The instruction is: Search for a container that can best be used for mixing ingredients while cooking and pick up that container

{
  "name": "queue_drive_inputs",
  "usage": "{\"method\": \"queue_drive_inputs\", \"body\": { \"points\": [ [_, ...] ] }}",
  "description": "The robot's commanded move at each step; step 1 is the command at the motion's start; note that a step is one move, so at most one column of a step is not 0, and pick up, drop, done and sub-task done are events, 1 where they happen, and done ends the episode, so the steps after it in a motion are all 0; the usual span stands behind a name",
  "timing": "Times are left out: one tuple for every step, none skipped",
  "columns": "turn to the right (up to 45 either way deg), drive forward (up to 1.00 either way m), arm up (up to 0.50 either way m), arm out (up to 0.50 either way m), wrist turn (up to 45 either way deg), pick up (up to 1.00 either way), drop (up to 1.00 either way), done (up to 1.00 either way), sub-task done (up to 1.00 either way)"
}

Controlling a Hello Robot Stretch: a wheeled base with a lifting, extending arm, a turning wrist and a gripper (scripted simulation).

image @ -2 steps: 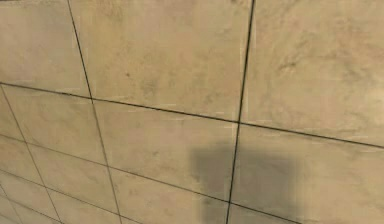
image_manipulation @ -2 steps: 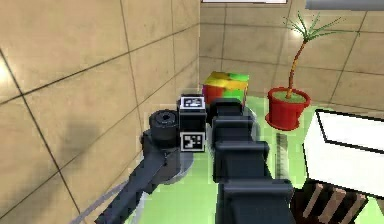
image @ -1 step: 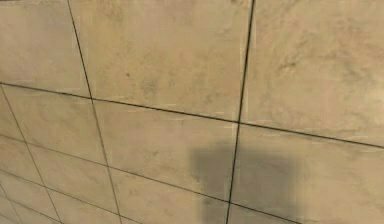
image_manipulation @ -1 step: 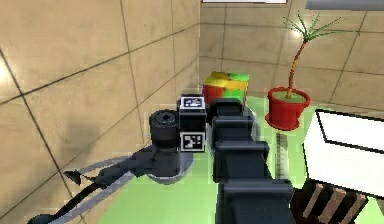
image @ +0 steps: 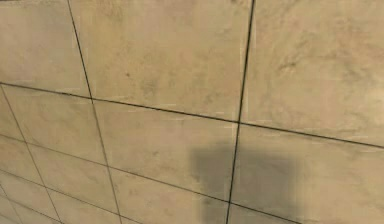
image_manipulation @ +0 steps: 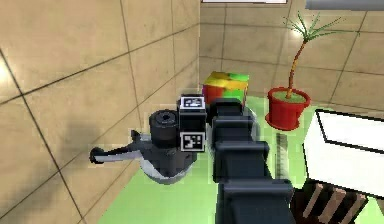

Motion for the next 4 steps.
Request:
{"method": "queue_drive_inputs", "body": {
  "points": [
    [0.0,0.00,0.00,0.00,27.0,0.00,0.00,0.00,0.00],
    [0.0,0.00,-0.16,0.00,0.0,0.00,0.00,0.00,0.00],
    [0.0,0.00,0.00,0.00,0.0,1.00,0.00,0.00,0.00],
    [0.0,0.00,0.10,0.00,0.0,0.00,0.00,0.00,0.00]
  ]
}}
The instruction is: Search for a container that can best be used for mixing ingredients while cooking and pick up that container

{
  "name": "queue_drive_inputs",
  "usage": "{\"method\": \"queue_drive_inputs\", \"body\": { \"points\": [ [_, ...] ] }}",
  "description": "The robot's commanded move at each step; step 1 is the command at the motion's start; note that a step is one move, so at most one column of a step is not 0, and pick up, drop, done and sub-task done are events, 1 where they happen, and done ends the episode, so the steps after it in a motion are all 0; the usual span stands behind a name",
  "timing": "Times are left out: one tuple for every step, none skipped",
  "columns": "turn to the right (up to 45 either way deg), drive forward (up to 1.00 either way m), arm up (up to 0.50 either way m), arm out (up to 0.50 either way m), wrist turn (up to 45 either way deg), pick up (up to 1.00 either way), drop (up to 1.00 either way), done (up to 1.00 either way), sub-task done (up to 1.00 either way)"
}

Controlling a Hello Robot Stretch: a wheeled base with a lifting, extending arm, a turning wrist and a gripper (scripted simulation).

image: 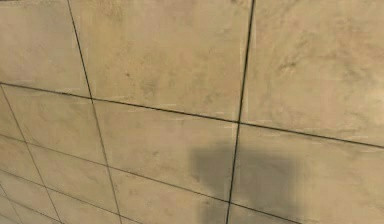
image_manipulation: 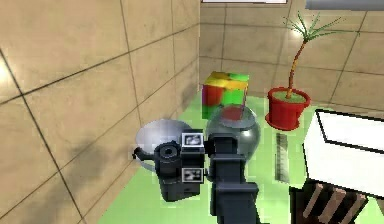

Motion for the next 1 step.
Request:
{"method": "queue_drive_inputs", "body": {
  "points": [
    [0.0,0.00,0.00,0.00,0.0,0.00,0.00,1.00,0.00]
  ]
}}
